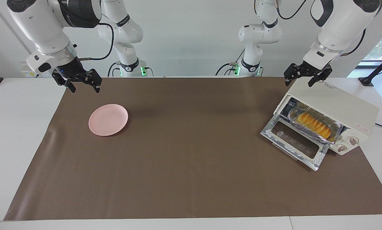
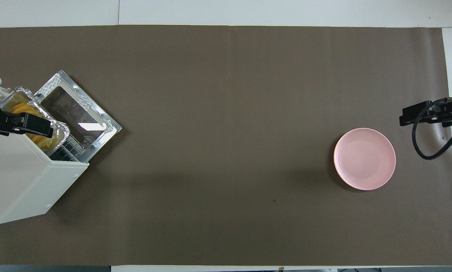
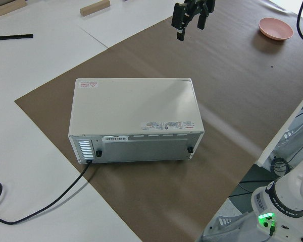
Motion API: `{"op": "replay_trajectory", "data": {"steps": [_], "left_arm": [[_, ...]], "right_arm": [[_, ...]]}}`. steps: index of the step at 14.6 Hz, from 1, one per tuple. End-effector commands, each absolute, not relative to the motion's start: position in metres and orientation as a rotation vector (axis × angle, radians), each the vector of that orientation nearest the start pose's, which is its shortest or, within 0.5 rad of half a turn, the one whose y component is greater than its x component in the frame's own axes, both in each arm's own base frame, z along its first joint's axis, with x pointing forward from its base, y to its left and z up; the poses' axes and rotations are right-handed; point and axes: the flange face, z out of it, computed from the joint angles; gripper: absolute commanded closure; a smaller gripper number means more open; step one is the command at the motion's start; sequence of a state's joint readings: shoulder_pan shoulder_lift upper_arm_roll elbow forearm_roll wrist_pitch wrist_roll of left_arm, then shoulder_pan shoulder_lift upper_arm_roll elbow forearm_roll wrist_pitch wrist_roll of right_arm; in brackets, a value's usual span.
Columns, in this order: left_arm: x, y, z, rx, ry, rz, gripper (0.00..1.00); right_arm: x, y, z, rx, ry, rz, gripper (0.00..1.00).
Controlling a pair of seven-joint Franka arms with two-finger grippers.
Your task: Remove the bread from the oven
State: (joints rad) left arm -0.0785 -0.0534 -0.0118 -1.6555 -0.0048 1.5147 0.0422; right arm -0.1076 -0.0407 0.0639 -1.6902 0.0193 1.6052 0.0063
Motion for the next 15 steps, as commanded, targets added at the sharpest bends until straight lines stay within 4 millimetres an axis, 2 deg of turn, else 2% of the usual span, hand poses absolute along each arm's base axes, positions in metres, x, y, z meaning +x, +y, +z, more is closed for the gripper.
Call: {"op": "replay_trajectory", "data": {"steps": [1, 6, 8, 11, 12, 15], "left_arm": [[0.524, -0.046, 0.614, -3.128, 0.221, 0.111, 0.00], [0.528, -0.047, 0.611, -3.129, 0.221, 0.091, 0.00], [0.534, -0.047, 0.602, -3.126, 0.204, 0.113, 0.00], [0.560, -0.051, 0.582, -3.108, 0.059, 0.125, 0.00], [0.569, -0.056, 0.579, -3.104, 0.064, 0.122, 0.00], [0.599, -0.061, 0.548, -3.096, -0.046, 0.160, 0.00]], "right_arm": [[0.534, -0.021, 0.594, -3.113, 0.049, 0.066, 0.00], [0.534, -0.022, 0.594, -3.113, 0.051, 0.066, 0.00], [0.534, -0.022, 0.594, -3.113, 0.051, 0.066, 0.00], [0.534, -0.021, 0.594, -3.113, 0.049, 0.066, 0.00], [0.534, -0.022, 0.594, -3.113, 0.051, 0.066, 0.00], [0.534, -0.022, 0.594, -3.113, 0.051, 0.066, 0.00]]}}
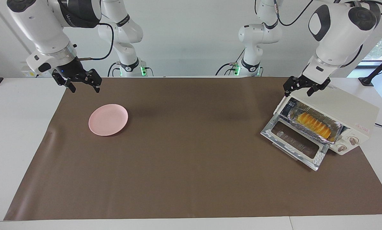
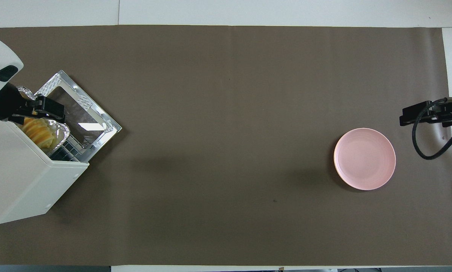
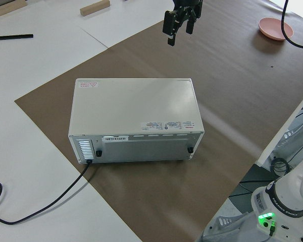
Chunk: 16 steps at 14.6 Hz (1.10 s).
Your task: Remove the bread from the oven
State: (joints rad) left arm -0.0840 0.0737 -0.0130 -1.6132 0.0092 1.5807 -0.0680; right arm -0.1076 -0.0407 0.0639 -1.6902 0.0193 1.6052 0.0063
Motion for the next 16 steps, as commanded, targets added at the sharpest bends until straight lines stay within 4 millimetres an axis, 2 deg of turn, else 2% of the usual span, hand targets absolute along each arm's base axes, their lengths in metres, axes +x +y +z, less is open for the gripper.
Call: {"op": "replay_trajectory", "data": {"steps": [1, 3, 5, 8, 9, 13, 15, 16], "left_arm": [[0.607, -0.060, 0.541, -3.092, -0.088, 0.153, 0.00], [0.625, -0.054, 0.522, -3.059, -0.110, 0.162, 0.00], [0.639, -0.044, 0.514, -3.022, -0.164, 0.100, 0.00], [0.638, -0.014, 0.494, -2.974, -0.361, 0.125, 0.00], [0.638, -0.018, 0.494, -2.962, -0.407, 0.114, 0.00], [0.646, -0.018, 0.477, -2.881, -0.778, 0.060, 0.00], [0.651, -0.016, 0.464, -2.864, -0.806, 0.061, 0.00], [0.653, -0.016, 0.463, -2.863, -0.801, 0.050, 0.00]], "right_arm": [[0.534, -0.022, 0.594, -3.113, 0.051, 0.066, 0.00], [0.534, -0.022, 0.594, -3.113, 0.051, 0.066, 0.00], [0.534, -0.021, 0.594, -3.113, 0.049, 0.066, 0.00], [0.534, -0.022, 0.594, -3.113, 0.051, 0.066, 0.00], [0.534, -0.022, 0.594, -3.113, 0.051, 0.063, 0.00], [0.534, -0.021, 0.594, -3.113, 0.049, 0.066, 0.00], [0.534, -0.021, 0.594, -3.113, 0.049, 0.063, 0.00], [0.534, -0.022, 0.594, -3.113, 0.051, 0.066, 0.00]]}}
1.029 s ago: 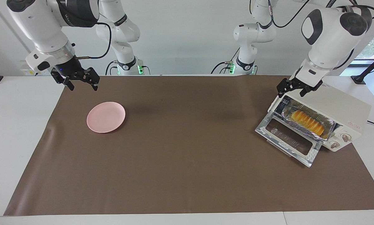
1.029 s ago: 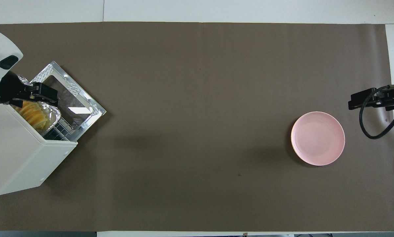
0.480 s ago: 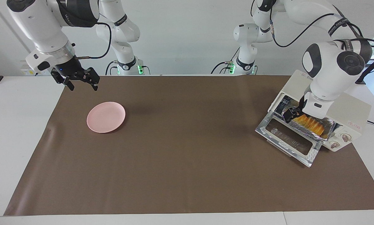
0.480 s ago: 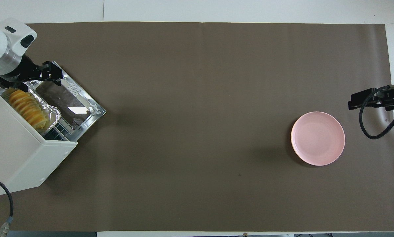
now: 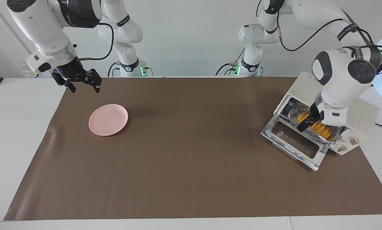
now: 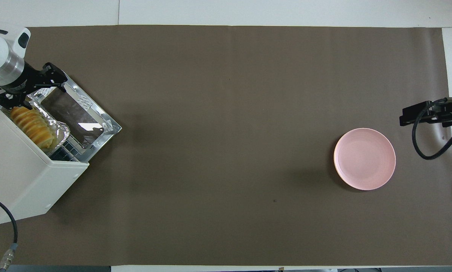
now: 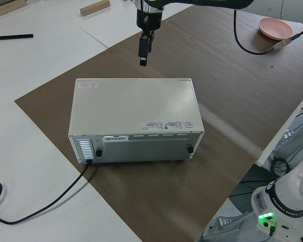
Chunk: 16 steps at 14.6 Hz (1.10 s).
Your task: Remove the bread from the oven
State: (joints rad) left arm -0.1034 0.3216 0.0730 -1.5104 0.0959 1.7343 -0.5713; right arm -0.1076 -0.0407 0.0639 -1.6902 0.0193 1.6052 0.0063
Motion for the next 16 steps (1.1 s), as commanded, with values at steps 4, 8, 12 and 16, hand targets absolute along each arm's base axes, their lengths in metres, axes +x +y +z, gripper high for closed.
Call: {"op": "replay_trajectory", "data": {"steps": [4, 8, 12, 16], "left_arm": [[0.646, -0.015, 0.452, -2.826, -0.907, 0.063, 0.00], [0.641, -0.022, 0.432, -2.789, -0.976, 0.056, 0.00], [0.633, -0.019, 0.412, -2.776, -0.948, 0.055, 0.00], [0.628, -0.016, 0.400, -2.730, -0.898, 0.055, 0.00]], "right_arm": [[0.534, -0.021, 0.594, -3.113, 0.049, 0.066, 0.00], [0.534, -0.022, 0.594, -3.113, 0.051, 0.066, 0.00], [0.534, -0.024, 0.594, -3.113, 0.061, 0.066, 0.00], [0.534, -0.024, 0.594, -3.113, 0.056, 0.066, 0.00]]}}
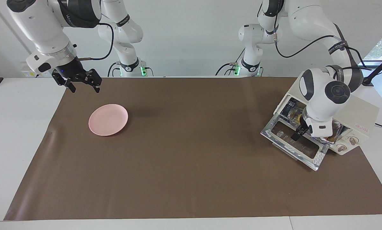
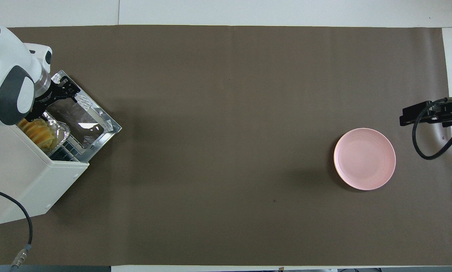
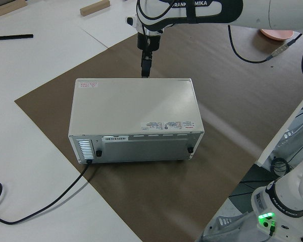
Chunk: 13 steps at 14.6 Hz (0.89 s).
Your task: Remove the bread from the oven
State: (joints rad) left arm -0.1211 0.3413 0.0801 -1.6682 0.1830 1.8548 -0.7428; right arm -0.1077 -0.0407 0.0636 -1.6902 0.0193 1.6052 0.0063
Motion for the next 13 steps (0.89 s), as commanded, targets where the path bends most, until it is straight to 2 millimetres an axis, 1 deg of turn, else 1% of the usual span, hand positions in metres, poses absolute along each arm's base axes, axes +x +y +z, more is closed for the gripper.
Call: {"op": "replay_trajectory", "data": {"steps": [1, 5, 7, 9, 13], "left_arm": [[0.628, -0.016, 0.400, -2.729, -0.898, 0.057, 0.00], [0.627, -0.014, 0.398, -2.722, -0.900, 0.063, 0.00], [0.628, -0.002, 0.398, -2.708, -0.924, 0.057, 0.00], [0.628, 0.004, 0.398, -2.703, -0.936, 0.054, 0.00], [0.629, 0.005, 0.393, -2.695, -0.953, 0.053, 0.00]], "right_arm": [[0.534, -0.024, 0.594, -3.113, 0.058, 0.066, 0.00], [0.534, -0.024, 0.594, -3.113, 0.056, 0.066, 0.00], [0.534, -0.024, 0.594, -3.113, 0.056, 0.063, 0.00], [0.534, -0.022, 0.594, -3.113, 0.049, 0.066, 0.00], [0.534, -0.021, 0.594, -3.113, 0.044, 0.063, 0.00]]}}
